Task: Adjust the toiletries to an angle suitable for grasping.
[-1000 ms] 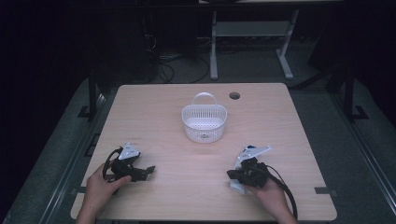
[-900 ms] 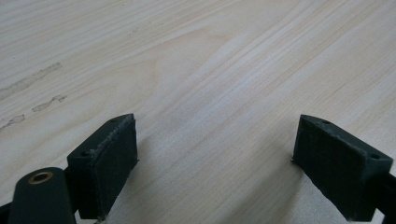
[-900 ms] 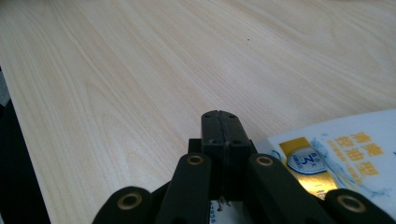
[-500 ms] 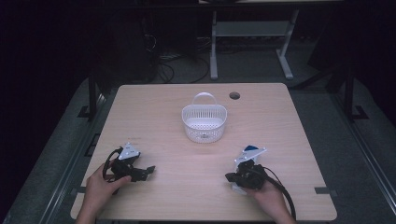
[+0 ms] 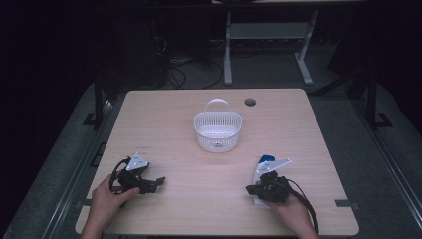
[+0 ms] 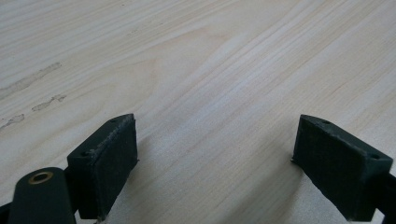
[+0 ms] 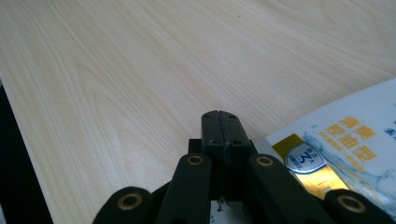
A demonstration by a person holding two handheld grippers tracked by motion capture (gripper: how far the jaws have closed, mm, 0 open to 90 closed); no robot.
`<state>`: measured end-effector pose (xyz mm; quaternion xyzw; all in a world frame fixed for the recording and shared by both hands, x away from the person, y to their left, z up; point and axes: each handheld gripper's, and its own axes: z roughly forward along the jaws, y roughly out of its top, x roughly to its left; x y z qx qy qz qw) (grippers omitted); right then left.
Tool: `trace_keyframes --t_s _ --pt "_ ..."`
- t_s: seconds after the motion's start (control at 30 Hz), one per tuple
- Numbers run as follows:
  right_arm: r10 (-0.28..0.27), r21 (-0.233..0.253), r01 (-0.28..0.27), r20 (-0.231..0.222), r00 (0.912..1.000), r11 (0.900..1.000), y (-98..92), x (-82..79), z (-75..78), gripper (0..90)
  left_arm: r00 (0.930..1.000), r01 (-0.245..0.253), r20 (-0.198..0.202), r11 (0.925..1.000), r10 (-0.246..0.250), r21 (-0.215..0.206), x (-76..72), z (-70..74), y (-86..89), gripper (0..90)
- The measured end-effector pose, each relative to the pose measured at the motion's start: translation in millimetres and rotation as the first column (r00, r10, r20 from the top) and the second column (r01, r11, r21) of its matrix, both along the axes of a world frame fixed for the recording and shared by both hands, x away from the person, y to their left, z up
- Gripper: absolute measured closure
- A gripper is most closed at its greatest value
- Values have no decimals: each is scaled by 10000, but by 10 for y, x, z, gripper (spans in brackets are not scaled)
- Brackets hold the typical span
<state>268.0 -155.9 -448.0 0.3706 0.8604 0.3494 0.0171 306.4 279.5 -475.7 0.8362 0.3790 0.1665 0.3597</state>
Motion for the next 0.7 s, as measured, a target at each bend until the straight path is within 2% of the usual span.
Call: trace_keyframes --t_s 0.37,0.7 --pt "-113 -132 111 -142 9998 9999 -66 -12 -8 896 10000 -1 1 10000 1 0 0 0 0 133" --pt "-386 -228 382 -183 9991 9990 -200 -11 -8 896 10000 4 -1 10000 -4 4 0 0 0 133"
